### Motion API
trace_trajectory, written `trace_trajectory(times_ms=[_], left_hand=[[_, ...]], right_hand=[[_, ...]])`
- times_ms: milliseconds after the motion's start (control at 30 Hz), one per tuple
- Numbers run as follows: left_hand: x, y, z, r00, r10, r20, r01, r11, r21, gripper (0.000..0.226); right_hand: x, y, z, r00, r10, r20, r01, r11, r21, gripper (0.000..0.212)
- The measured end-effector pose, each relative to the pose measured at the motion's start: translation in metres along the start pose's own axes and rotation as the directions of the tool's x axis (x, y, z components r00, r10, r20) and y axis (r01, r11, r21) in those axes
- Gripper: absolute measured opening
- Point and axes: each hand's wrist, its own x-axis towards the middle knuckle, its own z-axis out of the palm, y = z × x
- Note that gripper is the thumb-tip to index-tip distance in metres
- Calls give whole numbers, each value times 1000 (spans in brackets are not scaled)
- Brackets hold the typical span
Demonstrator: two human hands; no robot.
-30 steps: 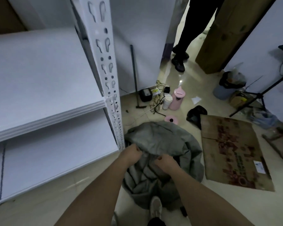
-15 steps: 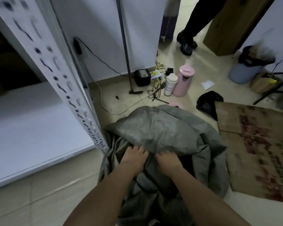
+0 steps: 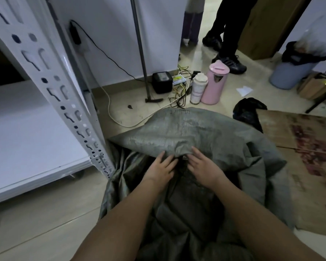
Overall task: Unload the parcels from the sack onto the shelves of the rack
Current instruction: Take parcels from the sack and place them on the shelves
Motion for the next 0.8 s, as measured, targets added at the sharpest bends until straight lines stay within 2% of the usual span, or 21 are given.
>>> trace_trajectory(times_ms=[100,200,333,400,467,533,600,667,733,800], left_hand=[[17,-9,-18,998,-25,-62,33,991,128,57],[30,-24,-37,986,-103,-131,130,968,216,60],[36,-52,-51,970,-178,-167,225,917,328,64],[40,-63,-51,959,-222,-175,275,876,397,65],[45,-73,-54,943,-271,-192,329,843,426,68],[53,-80,-59,932,-298,-204,359,826,434,67],[59,-85,-62,928,-287,-236,366,818,444,68],[63,-86,-63,922,-262,-284,370,811,453,66],[65,-86,-62,920,-207,-332,341,841,421,60],[68,-84,-56,936,-99,-338,234,893,386,55]], right_hand=[[-2,34,5,993,119,-4,-119,982,-146,66],[-1,71,12,966,246,-84,-254,960,-114,68],[-11,110,18,961,250,-114,-255,966,-34,72],[-17,123,23,940,308,-146,-311,950,0,79],[-21,136,28,913,394,-105,-398,917,-24,88],[-22,147,32,877,476,-74,-481,872,-88,82],[-18,154,36,829,558,-39,-558,818,-142,70],[-16,161,43,785,619,4,-606,769,-203,70],[-15,173,51,777,629,27,-603,755,-256,72],[-11,181,52,798,600,44,-579,786,-216,67]])
